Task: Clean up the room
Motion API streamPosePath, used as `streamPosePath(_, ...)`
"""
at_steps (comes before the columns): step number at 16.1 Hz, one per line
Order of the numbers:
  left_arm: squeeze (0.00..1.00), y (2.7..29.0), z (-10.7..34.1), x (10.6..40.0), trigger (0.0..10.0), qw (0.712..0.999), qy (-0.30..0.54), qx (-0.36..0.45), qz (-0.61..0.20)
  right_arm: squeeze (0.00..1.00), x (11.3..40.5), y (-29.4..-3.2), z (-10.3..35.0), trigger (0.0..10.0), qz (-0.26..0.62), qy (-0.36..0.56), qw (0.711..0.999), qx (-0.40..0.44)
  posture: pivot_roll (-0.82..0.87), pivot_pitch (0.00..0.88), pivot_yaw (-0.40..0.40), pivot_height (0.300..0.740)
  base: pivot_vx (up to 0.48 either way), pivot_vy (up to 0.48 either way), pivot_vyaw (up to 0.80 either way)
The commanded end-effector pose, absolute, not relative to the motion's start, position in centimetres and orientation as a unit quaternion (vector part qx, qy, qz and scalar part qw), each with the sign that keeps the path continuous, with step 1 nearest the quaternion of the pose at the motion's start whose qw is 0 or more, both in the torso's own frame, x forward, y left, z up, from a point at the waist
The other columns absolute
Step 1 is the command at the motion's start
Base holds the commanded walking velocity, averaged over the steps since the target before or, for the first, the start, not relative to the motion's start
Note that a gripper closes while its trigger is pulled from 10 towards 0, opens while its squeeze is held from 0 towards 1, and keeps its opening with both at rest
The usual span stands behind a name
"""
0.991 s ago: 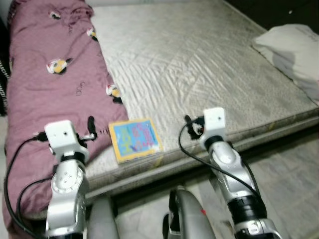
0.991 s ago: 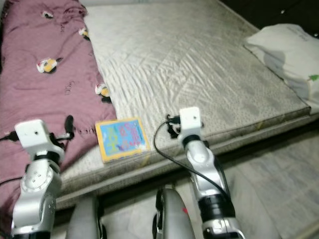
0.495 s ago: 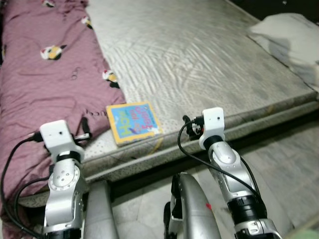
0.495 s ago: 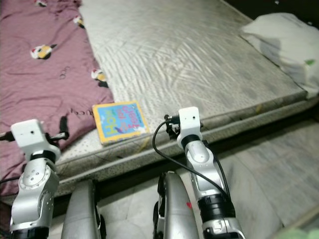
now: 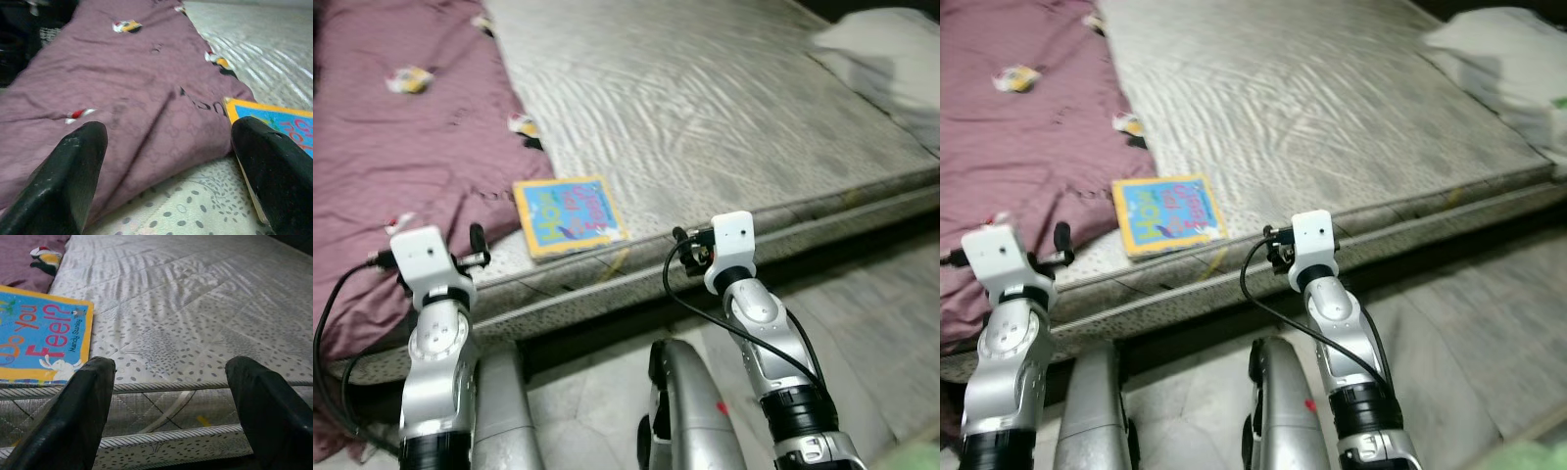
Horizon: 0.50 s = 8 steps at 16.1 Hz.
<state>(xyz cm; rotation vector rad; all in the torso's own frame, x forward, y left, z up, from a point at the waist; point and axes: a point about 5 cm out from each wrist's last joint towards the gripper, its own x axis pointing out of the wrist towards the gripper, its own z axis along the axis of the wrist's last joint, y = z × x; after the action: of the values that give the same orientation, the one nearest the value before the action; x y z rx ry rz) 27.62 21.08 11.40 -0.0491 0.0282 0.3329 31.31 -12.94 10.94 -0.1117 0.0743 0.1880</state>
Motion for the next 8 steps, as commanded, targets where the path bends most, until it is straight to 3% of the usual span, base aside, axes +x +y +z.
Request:
streamPosePath(1,0.00,21.6,10.9,27.8,10.0,0.984,0.024,-0.033,0.171,0.00,30.9,-13.4,11.1,10.0,0.094,0.039,0.993,-0.060,-0.02,0.149,-0.088,0.504,0.000,0.000,0.00)
streamPosePath(8,0.00,20.1,10.3,29.7,10.0,0.987,0.032,-0.070,0.138,0.00,28.0,-14.3,12.4,10.0,0.119,0.036,0.990,-0.064,-0.11,0.237,-0.126,0.469,0.000,0.000,0.00)
